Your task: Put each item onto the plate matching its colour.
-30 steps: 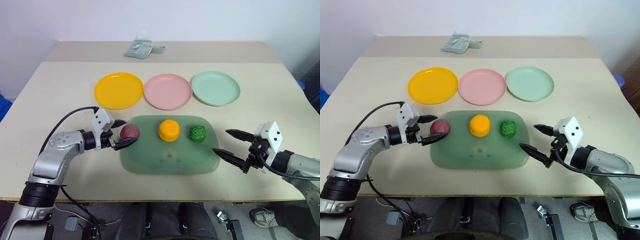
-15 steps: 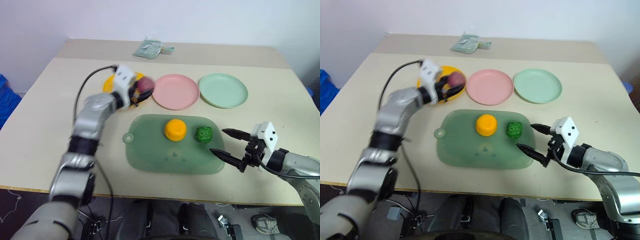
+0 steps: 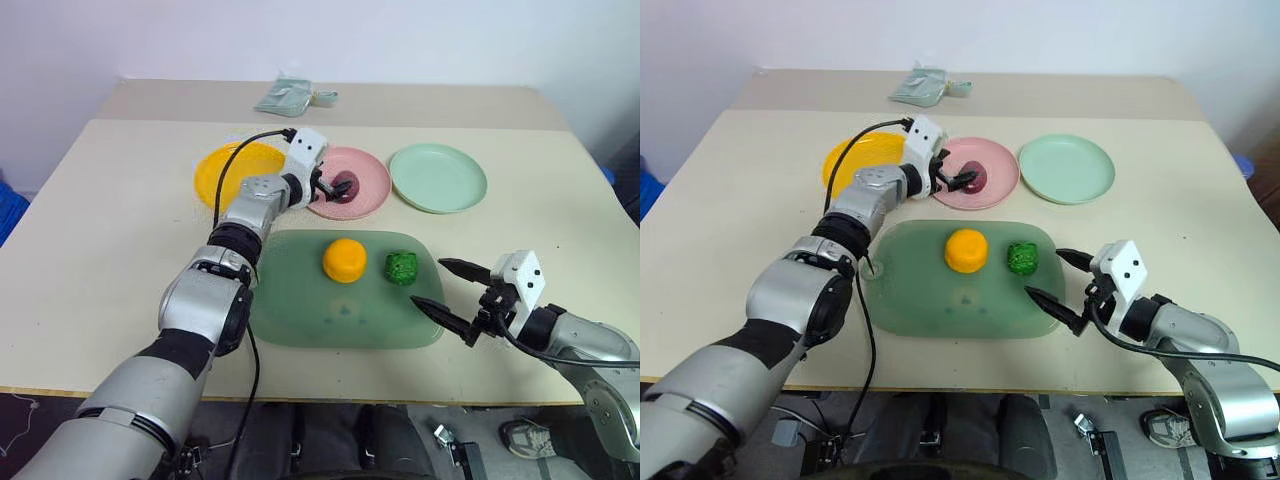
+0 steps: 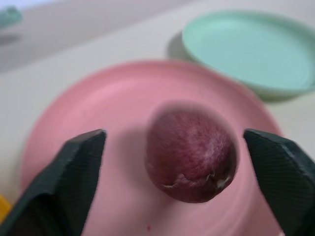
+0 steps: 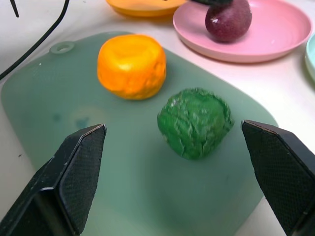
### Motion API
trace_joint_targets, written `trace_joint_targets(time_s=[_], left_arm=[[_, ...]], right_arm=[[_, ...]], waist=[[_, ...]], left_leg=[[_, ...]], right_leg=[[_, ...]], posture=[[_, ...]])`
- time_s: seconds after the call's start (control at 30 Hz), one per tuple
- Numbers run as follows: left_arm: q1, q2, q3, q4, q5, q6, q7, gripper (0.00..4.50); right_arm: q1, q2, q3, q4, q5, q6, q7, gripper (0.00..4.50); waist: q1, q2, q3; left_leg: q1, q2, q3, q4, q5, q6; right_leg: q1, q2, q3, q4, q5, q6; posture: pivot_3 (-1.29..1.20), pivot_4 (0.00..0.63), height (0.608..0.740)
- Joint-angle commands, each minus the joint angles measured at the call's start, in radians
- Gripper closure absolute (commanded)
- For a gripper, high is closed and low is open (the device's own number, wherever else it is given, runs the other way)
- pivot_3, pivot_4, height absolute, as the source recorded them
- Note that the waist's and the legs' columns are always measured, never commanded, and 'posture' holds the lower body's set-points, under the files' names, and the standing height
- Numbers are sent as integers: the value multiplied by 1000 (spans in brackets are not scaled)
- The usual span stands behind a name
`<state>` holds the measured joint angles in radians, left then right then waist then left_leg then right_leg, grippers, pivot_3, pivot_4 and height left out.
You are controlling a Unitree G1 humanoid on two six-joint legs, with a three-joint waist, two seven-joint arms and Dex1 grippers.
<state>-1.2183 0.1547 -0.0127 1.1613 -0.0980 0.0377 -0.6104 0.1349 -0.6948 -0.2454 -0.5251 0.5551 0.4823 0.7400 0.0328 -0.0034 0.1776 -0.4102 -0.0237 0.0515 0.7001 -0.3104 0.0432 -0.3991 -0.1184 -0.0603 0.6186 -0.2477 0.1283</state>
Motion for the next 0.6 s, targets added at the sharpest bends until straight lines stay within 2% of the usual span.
trace_joint_targets(time_s=[0.03,0.1,0.17,0.27,0.37,0.57,0.6], left_arm=[[103,73,24,-290,-89,2,-221,87],[247,137,-23,-552,-157,92,-415,87],[357,197,-80,-748,-189,175,-524,87],[454,248,-155,-923,-187,257,-589,87],[471,240,-204,-968,-156,284,-576,87],[470,215,-334,-932,-33,251,-556,87],[467,214,-338,-922,-26,252,-549,304]], right_arm=[[-2,-16,-49,-39,30,11,0,0],[-1,-31,-62,-40,47,25,16,0],[-4,-41,-65,-36,51,31,25,0],[-18,-49,-60,-25,53,37,33,0],[-36,-47,-44,-20,50,43,30,0],[-57,-27,-20,-35,41,53,-1,0],[-53,-25,-21,-38,40,52,-6,0]], waist=[[0,1,-1],[-8,2,-1],[-20,2,-1],[-12,2,-1],[5,2,-1],[5,2,-1],[5,2,-1]], left_leg=[[0,0,0,0,0,0],[0,0,0,-1,0,0],[0,0,0,-2,0,-1],[0,0,-2,0,0,-1],[1,0,-2,2,0,-1],[2,-1,-2,1,0,0],[2,-1,-2,1,0,0]], right_leg=[[0,0,0,0,0,0],[0,0,1,0,0,0],[0,0,1,1,0,0],[2,0,0,0,0,0],[3,0,1,0,1,0],[3,0,1,-1,1,-1],[3,0,1,-1,1,-1]], posture=[[0,150,740],[0,150,740],[0,150,740],[0,150,740],[0,150,740],[0,150,740],[0,150,740]])
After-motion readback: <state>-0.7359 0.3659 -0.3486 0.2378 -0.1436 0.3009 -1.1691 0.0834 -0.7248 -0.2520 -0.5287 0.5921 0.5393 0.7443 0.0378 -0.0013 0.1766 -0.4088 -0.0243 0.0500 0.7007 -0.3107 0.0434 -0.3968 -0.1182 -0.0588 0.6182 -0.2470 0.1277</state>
